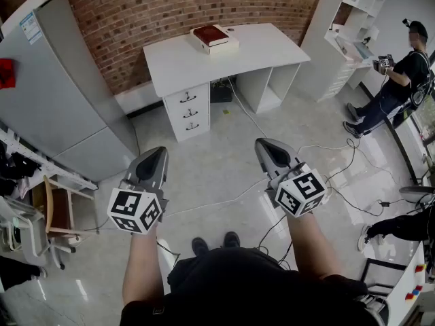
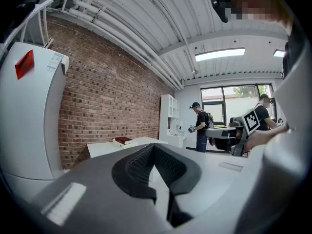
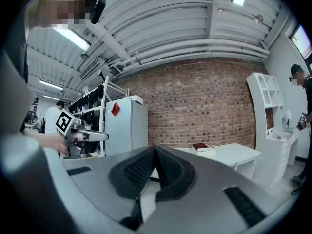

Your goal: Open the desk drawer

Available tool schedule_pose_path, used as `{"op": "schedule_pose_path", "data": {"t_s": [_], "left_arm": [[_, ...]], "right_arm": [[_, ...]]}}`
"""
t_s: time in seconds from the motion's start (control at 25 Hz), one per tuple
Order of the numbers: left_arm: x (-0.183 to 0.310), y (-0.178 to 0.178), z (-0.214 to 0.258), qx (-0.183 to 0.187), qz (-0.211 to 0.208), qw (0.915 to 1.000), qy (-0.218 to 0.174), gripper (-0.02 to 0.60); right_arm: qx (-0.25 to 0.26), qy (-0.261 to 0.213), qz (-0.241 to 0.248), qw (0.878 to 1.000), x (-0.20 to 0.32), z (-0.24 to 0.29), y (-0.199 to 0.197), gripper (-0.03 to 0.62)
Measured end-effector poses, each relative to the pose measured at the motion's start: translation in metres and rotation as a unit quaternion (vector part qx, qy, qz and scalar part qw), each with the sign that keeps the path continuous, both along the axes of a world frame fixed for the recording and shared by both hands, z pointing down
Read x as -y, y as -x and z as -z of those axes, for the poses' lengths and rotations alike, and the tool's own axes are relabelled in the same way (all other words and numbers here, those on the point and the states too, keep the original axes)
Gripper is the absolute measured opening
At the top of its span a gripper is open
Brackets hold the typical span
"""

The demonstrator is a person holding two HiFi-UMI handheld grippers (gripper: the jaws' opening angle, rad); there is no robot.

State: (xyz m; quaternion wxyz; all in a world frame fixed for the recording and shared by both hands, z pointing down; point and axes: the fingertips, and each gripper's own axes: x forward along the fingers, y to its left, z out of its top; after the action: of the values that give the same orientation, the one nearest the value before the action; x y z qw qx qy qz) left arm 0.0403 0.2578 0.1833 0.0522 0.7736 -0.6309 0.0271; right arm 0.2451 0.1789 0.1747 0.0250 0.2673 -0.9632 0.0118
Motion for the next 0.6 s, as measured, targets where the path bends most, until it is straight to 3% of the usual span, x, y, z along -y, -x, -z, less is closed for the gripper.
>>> {"op": "schedule_pose_path", "data": {"t_s": [0.32, 0.6], "left_arm": [[-0.005, 0.0, -0.007, -0.004, -0.001, 1.0, 0.006, 0.008], [-0.007, 0.003, -0.002, 0.017, 0.021, 0.9996, -0.006, 0.009]], "right_arm": [[-0.004, 0.005, 0.014, 1.0, -0.013, -0.009, 0.01, 0.005], [-0.011, -0.002, 0.05, 0.999, -0.029, -0.008, 0.019, 0.005]]}}
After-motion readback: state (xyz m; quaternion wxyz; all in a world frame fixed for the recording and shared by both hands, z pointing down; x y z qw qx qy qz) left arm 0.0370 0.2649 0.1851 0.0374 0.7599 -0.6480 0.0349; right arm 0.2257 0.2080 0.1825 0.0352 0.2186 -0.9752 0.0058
